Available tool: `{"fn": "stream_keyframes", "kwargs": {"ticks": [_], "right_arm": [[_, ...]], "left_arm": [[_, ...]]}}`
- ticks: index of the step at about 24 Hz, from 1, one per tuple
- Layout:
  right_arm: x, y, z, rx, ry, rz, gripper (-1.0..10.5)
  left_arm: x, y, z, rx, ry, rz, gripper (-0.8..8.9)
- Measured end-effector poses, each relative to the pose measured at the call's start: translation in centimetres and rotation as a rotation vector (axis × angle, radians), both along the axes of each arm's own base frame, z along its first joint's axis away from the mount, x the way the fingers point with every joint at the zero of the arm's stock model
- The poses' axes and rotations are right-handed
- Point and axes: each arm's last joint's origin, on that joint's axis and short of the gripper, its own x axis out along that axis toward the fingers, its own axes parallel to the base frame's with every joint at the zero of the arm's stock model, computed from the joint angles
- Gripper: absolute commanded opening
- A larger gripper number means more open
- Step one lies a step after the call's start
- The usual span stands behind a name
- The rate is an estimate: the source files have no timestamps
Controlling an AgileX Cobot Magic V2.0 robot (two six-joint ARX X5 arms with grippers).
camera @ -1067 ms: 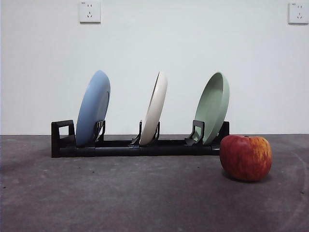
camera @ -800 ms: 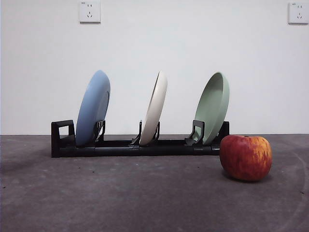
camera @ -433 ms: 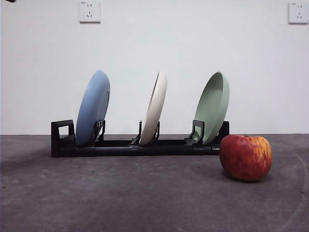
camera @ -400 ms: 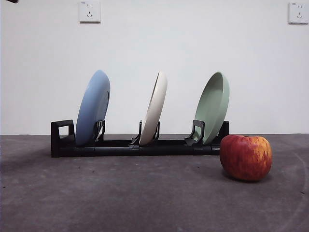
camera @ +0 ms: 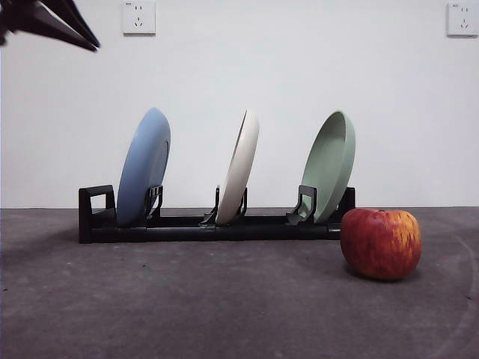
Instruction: Take the blue plate from the plate rack,put the plate on the table,take the apple from the table,put the apple in the plate
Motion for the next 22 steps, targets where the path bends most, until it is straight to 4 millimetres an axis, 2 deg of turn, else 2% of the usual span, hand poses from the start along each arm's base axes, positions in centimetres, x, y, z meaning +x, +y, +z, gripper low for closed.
{"fn": "stream_keyframes", "kwargs": {"ticks": [3,4,7,10,15,18,22], "right_arm": [[0.2,0.8,-0.1,0.002,0.003,0.040,0.0],[0.2,1.1,-0.1,0.002,0.001,0.055,0.0],[0.2,1.9,-0.1,0.002,-0.004,0.090,0.0],[0.1,2.1,-0.1,0.002,-0.005,0.102,0.0],[0.1,2.1,-0.1,0.002,0.004,0.102,0.0],[0.1,2.1,-0.1,0.002,0.005,0.102,0.0],[0.1,2.1,-0.1,0.002,0.005,0.102,0.0]], "left_arm": [[3.8,-0.2,-0.7,-0.044,0.056,-0.003,2.69],[4.9,-0.2,-0.9,-0.053,0.067,0.002,2.92],[8.0,-0.5,-1.1,-0.071,0.081,0.010,2.92],[10.3,-1.3,-1.2,-0.085,0.079,0.003,2.92],[12.5,-2.8,-3.0,-0.096,0.130,-0.014,2.94],[13.0,-3.4,-4.0,-0.092,0.148,-0.023,2.92],[13.1,-3.5,-4.2,-0.091,0.151,-0.025,2.75]]}}
